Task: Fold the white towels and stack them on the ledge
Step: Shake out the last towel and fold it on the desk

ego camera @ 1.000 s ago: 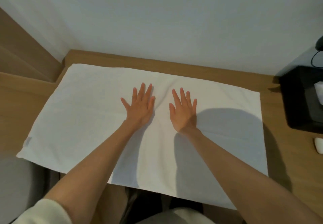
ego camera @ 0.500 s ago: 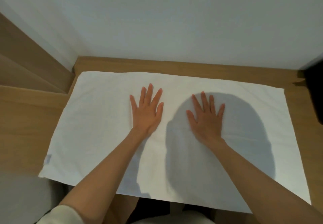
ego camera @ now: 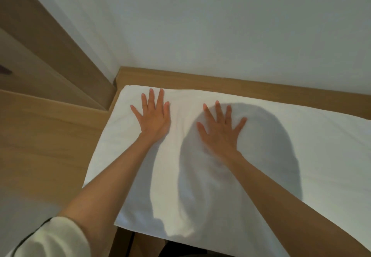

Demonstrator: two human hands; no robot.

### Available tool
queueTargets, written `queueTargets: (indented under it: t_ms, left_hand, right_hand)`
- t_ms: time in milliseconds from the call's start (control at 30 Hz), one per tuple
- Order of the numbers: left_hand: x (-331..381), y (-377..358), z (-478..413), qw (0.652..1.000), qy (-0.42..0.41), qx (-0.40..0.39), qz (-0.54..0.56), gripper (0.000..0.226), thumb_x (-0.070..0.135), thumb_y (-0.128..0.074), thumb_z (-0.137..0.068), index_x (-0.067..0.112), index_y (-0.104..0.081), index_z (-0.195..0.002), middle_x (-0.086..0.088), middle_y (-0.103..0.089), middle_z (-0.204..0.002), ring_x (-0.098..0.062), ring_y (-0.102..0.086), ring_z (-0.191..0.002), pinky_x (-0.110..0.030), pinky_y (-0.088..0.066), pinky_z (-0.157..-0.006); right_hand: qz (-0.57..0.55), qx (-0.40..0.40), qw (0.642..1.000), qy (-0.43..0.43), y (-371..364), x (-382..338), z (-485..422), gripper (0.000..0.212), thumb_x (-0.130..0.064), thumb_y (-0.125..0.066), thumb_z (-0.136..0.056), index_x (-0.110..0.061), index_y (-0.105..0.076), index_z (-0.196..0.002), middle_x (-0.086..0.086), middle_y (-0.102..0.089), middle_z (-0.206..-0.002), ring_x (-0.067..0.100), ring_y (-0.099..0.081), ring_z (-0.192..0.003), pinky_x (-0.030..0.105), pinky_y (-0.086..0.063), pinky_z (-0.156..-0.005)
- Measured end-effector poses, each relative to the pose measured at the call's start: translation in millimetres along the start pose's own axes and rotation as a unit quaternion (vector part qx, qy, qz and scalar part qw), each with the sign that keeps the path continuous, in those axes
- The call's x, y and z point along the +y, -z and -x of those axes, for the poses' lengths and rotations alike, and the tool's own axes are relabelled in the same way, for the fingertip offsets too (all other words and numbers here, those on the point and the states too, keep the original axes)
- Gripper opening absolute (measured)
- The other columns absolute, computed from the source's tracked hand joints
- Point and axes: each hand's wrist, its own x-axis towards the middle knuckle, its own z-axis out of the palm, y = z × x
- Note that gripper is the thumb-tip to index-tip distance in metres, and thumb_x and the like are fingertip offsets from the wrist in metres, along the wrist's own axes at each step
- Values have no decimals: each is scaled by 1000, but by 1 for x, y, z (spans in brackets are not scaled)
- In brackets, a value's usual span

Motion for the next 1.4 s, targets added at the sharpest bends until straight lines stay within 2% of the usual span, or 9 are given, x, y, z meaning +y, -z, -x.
queueTargets:
  t_ms: [367, 600, 733, 833, 900, 967, 1033, 1167, 1400]
  left_hand:
    - [-39, 4, -25, 998, -24, -20, -63, 58, 61, -6, -94, 43, 3, -149, 3, 14, -160, -29, 16, -146, -58, 11, -112]
    - [-48, 9, -31, 996, -43, -28, -73, 63, 67, -10, -91, 44, 2, -149, 5, 15, -159, -27, 16, -146, -59, 11, -111]
    - [-45, 24, -33, 995, -47, -82, -37, 63, 65, -15, -94, 41, 0, -150, 3, 16, -159, -28, 17, -145, -61, 11, -110]
    - [-47, 40, -22, 997, -65, -49, 17, 58, 54, -20, -98, 36, -6, -152, 1, 8, -161, -25, 11, -147, -59, 7, -113]
    - [-51, 49, -6, 996, -84, 7, 30, 56, 50, -25, -100, 34, -11, -152, 2, 0, -161, -22, 5, -148, -54, 3, -115]
    - [-58, 59, 12, 993, -84, 62, 55, 56, 48, -32, -99, 34, -17, -151, 3, -13, -160, -20, -7, -147, -48, -5, -118]
    - [-69, 69, 31, 988, -76, 103, 82, 55, 43, -39, -98, 30, -24, -150, -1, -31, -153, -22, -27, -141, -42, -20, -115]
    - [-105, 82, 71, 980, -14, 135, 147, 48, 33, -46, -98, 20, -38, -144, -8, -52, -131, -27, -47, -120, -39, -40, -100]
    - [-182, 72, 129, 949, 144, 120, 253, 37, 26, -60, -92, 14, -56, -127, -3, -61, -102, -16, -56, -88, -23, -40, -79]
  right_hand:
    - [54, 44, 997, -19, -11, -5, 2, 62, -67, -15, -91, -48, -1, -148, -11, 5, -160, 23, 10, -147, 69, 11, -107]
    - [65, 25, 997, -16, -9, -4, 2, 62, -67, -11, -90, -48, 3, -148, -11, 9, -160, 22, 13, -147, 68, 13, -107]
    - [48, -28, 998, -22, 1, -7, -2, 61, -63, -19, -94, -45, 1, -149, -10, 11, -160, 22, 14, -146, 68, 12, -106]
    - [17, -16, 1000, -16, 19, -16, -2, 53, -44, -36, -98, -34, -22, -149, -5, -13, -159, 21, -4, -147, 63, 2, -112]
    - [-29, 31, 999, 11, 31, -29, 0, 47, -32, -42, -97, -27, -37, -144, -3, -33, -152, 21, -23, -141, 50, -11, -115]
    - [-86, 75, 992, 45, 43, -49, -1, 39, -25, -46, -96, -24, -51, -134, -2, -50, -140, 22, -42, -128, 38, -27, -109]
    - [-123, 99, 984, 79, 51, -73, -4, 32, -21, -46, -96, -21, -59, -124, -1, -60, -128, 23, -51, -117, 33, -37, -98]
    - [-180, 54, 975, 120, 54, -116, -19, 28, -22, -44, -96, -25, -61, -119, -6, -61, -121, 17, -52, -113, 28, -36, -91]
    - [-136, 0, 965, 224, 35, -176, -52, 31, -19, -37, -101, -23, -62, -120, -1, -62, -123, 20, -55, -112, 28, -39, -83]
